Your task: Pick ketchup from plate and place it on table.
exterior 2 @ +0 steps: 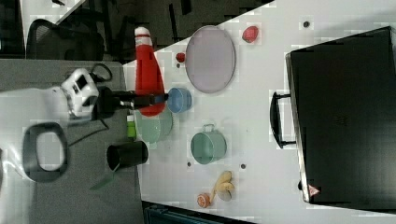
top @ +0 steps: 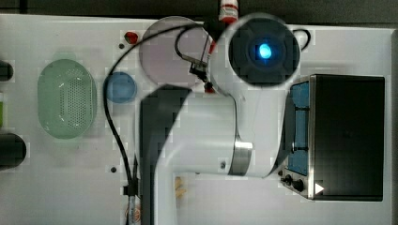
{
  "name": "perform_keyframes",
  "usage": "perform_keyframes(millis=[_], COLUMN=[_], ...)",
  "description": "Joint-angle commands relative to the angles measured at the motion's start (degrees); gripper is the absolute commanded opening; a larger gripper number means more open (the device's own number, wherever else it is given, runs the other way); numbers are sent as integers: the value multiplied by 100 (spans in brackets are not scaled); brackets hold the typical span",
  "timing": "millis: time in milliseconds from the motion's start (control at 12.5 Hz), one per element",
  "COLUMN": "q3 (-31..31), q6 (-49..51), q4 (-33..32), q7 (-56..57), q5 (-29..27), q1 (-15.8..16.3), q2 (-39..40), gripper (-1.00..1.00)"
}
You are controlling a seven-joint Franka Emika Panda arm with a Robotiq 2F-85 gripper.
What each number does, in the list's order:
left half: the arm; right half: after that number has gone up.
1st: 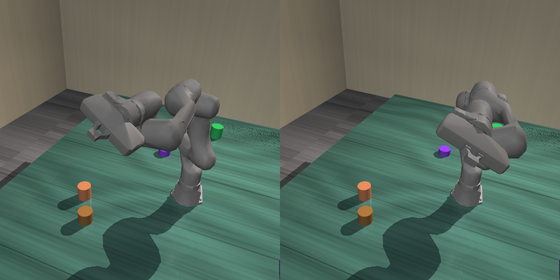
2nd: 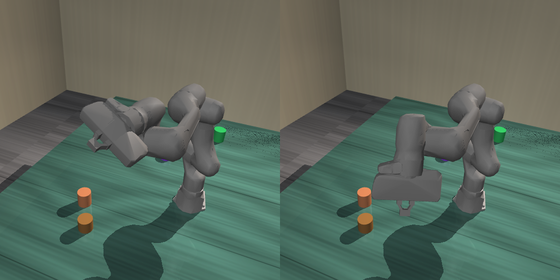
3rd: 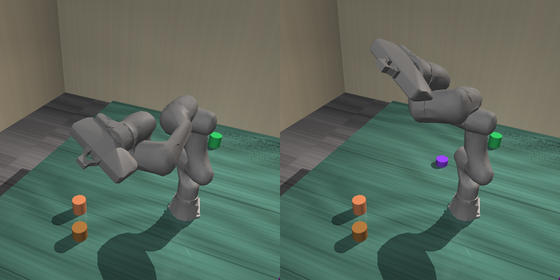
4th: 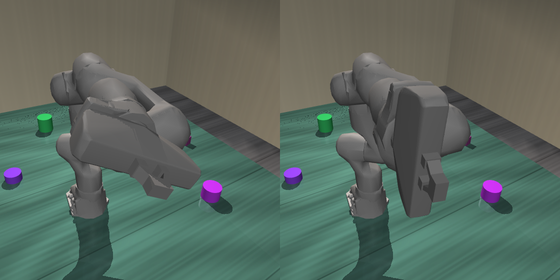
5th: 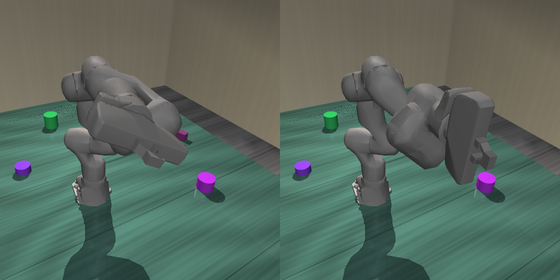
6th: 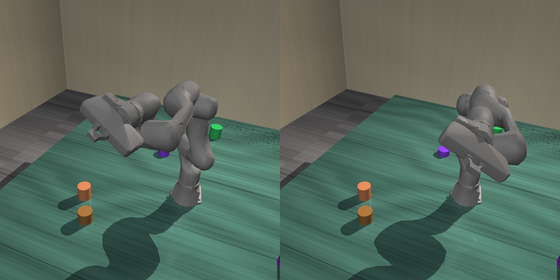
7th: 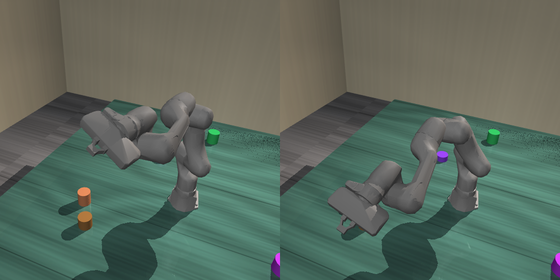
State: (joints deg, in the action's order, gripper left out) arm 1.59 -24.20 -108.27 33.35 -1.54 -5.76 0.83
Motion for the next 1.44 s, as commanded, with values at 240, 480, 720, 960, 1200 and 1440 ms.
perform_keyframes(millis=[240,480,720,960,1200,1440], q3=[21,33,36,52,75,151], q6=[-1692,-2524,-2939,-3486,-3611,-3569], q4=[-2067,-2651,-2720,-2728,-2715,-2536], q7=[-366,-369,-370,-370,-369,-369], q5=[1,1,1,1,1,1], q1=[-37,-27,-20,-16,-15,-7], q2=[376,647,1212,1487,1425,937], gripper=[17,17,17,17,68,100])
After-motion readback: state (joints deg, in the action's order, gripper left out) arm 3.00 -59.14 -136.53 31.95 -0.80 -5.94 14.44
